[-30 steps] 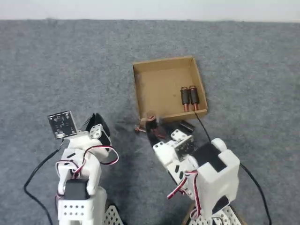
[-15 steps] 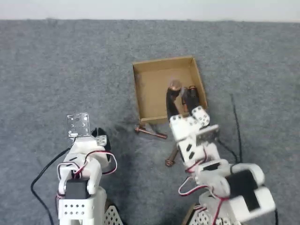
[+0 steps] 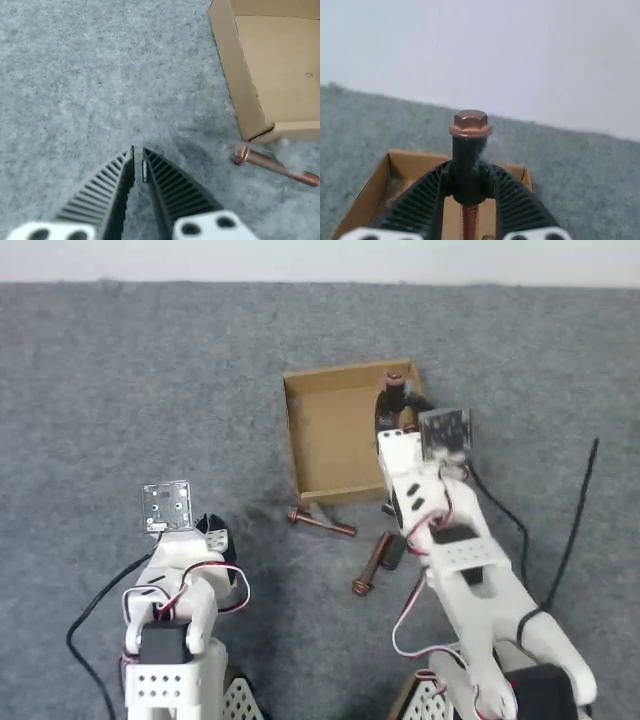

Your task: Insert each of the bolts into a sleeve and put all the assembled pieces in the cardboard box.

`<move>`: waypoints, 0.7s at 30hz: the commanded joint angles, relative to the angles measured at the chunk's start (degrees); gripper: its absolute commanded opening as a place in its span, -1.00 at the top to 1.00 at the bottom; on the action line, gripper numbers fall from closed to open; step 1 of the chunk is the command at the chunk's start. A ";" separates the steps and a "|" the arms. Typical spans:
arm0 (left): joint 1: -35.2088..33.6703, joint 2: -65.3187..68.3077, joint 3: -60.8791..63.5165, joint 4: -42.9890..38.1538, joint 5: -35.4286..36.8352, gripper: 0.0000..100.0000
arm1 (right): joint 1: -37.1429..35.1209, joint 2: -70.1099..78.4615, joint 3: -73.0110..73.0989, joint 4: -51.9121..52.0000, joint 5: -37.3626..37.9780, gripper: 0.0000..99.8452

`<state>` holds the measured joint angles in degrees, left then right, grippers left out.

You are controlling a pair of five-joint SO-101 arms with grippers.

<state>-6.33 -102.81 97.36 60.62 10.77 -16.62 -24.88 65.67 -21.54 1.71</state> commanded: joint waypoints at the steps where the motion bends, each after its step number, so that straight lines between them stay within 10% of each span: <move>1: -0.26 -1.05 -0.84 0.44 -0.79 0.95 | 0.04 -3.30 -11.69 12.70 0.53 0.99; 21: -0.26 -1.05 -0.84 1.58 -0.79 0.95 | -2.15 25.10 -55.21 62.90 0.26 0.99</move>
<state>-6.33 -102.81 97.36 62.02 10.77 -17.93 -1.23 18.55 37.89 1.71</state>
